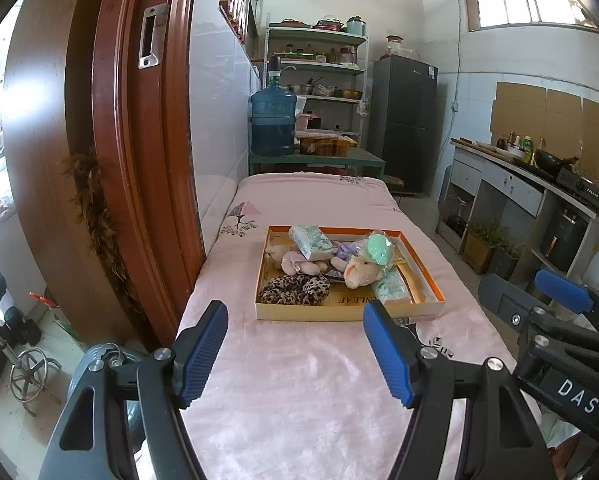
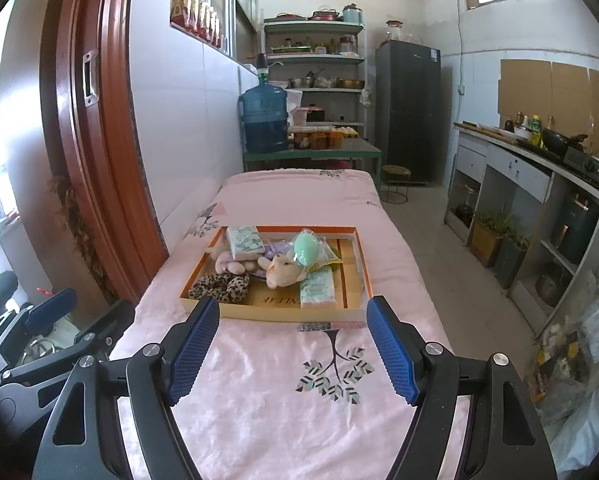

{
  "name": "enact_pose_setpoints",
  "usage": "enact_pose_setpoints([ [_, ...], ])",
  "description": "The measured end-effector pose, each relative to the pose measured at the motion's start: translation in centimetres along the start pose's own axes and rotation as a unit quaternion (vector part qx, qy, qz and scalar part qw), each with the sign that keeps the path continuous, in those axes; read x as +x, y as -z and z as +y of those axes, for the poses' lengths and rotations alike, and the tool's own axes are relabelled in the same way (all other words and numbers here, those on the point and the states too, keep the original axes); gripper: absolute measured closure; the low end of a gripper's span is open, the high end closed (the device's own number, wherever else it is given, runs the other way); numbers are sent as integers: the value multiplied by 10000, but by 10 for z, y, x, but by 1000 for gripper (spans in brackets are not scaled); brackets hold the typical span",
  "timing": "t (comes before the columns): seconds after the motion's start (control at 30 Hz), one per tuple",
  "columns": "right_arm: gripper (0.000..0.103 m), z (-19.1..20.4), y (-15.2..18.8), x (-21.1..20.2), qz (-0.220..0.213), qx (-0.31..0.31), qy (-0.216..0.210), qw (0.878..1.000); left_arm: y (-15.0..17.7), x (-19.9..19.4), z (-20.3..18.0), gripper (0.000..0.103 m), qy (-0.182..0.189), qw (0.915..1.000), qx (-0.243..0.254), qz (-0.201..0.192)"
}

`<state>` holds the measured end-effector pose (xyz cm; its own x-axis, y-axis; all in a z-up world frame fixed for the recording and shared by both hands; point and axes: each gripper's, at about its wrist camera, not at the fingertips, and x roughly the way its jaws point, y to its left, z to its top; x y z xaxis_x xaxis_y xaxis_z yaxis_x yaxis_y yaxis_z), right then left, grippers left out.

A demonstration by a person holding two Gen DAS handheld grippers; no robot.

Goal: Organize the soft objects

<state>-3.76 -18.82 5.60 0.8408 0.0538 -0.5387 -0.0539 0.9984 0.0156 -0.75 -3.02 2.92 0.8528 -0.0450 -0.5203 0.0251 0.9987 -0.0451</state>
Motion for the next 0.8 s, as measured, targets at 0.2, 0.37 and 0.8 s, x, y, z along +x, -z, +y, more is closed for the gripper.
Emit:
enact_pose_setpoints([
  [0.2, 26, 2, 1, 1, 9, -25, -20, 10000, 0, 0, 0, 33, -2, 10000, -1, 2],
  [0.37, 26, 3, 1, 2, 9, -29, -23, 10000, 0, 0, 0, 33, -6, 10000, 6, 6],
  [0.8, 26, 3, 1, 2, 9, -30, -17, 10000, 0, 0, 1, 33, 0, 10000, 4, 8],
])
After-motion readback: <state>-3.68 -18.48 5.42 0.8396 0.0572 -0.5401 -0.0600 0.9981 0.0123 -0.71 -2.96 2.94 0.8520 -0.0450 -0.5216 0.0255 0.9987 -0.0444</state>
